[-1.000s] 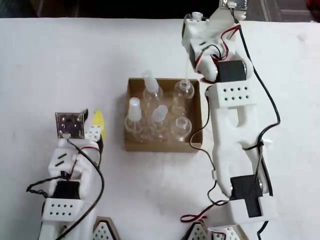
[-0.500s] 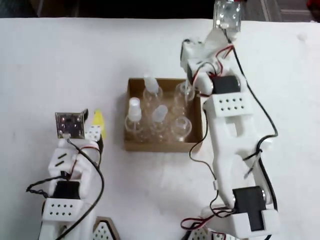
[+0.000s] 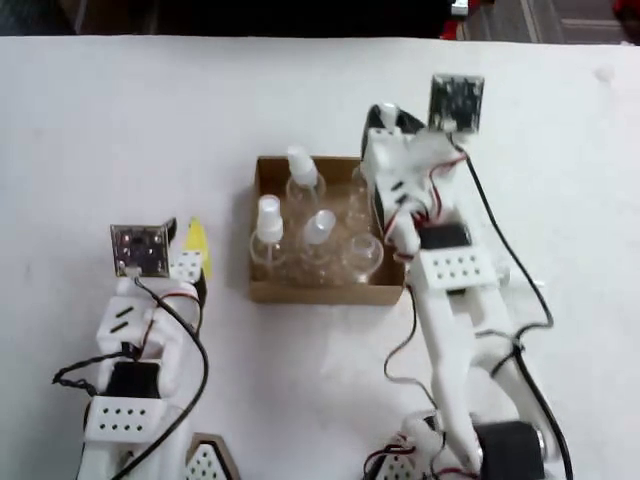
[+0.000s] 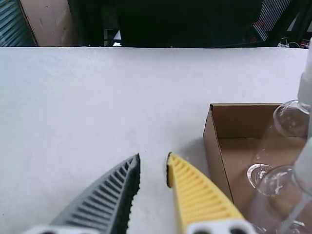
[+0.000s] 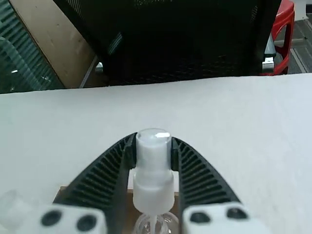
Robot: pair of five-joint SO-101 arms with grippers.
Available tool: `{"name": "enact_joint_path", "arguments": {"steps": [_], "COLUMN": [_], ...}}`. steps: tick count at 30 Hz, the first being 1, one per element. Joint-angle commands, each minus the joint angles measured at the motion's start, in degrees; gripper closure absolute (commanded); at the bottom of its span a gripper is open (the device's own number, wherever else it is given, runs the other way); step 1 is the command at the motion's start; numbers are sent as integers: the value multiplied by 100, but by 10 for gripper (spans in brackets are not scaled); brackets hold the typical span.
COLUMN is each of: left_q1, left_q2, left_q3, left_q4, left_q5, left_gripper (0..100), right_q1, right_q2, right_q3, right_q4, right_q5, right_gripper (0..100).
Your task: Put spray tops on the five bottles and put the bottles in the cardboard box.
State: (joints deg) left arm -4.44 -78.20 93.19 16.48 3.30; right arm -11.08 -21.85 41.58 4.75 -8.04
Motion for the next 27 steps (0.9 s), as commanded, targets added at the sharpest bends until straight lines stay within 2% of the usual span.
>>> {"name": "enact_joint_path", "arguments": {"steps": [1, 6, 11, 21, 27], "left_q1": [57, 57, 57, 57, 57], "left_q2": [13, 13, 13, 13, 4], "left_q3": [-18, -18, -18, -18, -18], "left_q4": [-141, -123, -123, -132, -123], "left_q5": [-53, -53, -53, -53, -53], "left_gripper": [910, 910, 910, 910, 910], "right_q1": [22, -101, -286, -286, -268], "right_q2": [-752, -848, -716, -699, -690], "right_q3": [800, 1187, 1301, 1969, 2110], "right_q4": [-884, -1138, -1349, -2413, -2510], "right_q5": [26, 62, 519, 554, 554], "right_gripper": [983, 984, 984, 984, 984]}}
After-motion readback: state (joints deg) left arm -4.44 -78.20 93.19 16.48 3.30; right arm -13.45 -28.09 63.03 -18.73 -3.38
